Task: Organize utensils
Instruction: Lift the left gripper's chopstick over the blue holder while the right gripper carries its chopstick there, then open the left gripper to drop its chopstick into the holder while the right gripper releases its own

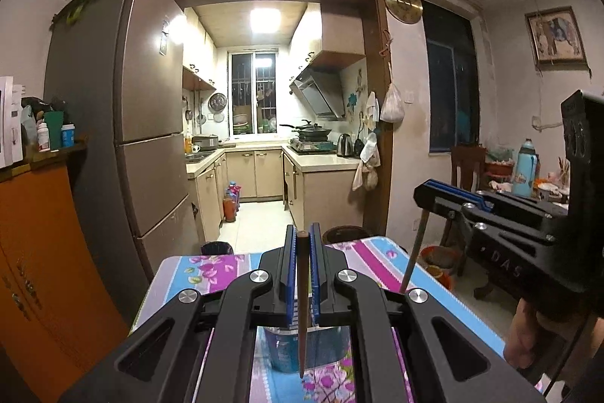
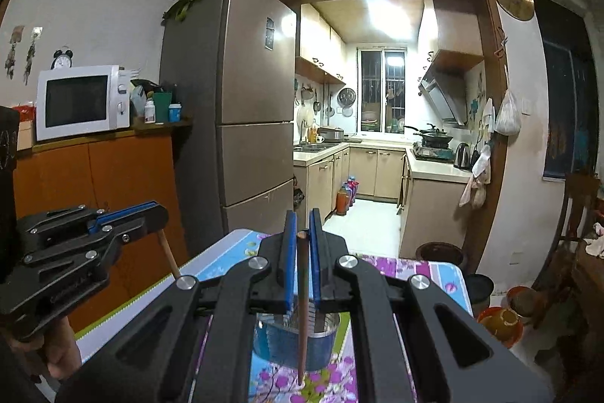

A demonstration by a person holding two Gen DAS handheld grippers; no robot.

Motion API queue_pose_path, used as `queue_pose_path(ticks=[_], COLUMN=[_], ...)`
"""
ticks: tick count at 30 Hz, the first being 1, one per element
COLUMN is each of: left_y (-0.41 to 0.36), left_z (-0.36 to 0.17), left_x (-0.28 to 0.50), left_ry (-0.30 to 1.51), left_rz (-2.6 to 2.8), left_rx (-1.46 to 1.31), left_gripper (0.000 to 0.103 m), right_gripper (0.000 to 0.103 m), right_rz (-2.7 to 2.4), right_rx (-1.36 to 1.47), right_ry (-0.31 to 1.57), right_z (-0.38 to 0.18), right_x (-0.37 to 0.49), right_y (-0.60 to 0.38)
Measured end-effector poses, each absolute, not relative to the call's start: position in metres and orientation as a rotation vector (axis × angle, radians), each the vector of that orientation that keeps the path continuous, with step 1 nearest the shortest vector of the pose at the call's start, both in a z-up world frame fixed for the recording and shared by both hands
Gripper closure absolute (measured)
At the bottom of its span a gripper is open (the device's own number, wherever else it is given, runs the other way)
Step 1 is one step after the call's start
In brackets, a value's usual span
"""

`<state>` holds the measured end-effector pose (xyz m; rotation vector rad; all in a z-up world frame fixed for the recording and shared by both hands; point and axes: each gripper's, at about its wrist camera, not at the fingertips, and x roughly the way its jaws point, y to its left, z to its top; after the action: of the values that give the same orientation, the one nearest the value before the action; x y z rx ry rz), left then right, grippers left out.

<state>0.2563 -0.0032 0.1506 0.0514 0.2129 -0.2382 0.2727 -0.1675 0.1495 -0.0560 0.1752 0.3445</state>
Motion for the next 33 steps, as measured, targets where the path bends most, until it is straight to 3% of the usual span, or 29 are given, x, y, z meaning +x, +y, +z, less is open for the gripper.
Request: queue_pose_path(ticks=[9,16,33], left_y=[-0.013,-0.014,-0.019], left_z=[0.177,0.181,0.119], left_x=[0.305,0.345,0.398], left_ry=[0.198,0.203,0.301], left_rz=[-0.215,-0.201,-0.198], left_rx=[0.043,0.018,0.019], left_gripper=[0.095,0.095,0.095], right_gripper=[0.098,0.098,0.098], right_rz=[0.340,0.336,0.329], right_rx=[-0.051,-0.046,-0.010], right_ry=[0.163,0.187,0.301], right_z=[0.186,0.177,0.118], right_x=[0.319,0.355,0.403], right_y=[-0.161,-0.156,-0.159])
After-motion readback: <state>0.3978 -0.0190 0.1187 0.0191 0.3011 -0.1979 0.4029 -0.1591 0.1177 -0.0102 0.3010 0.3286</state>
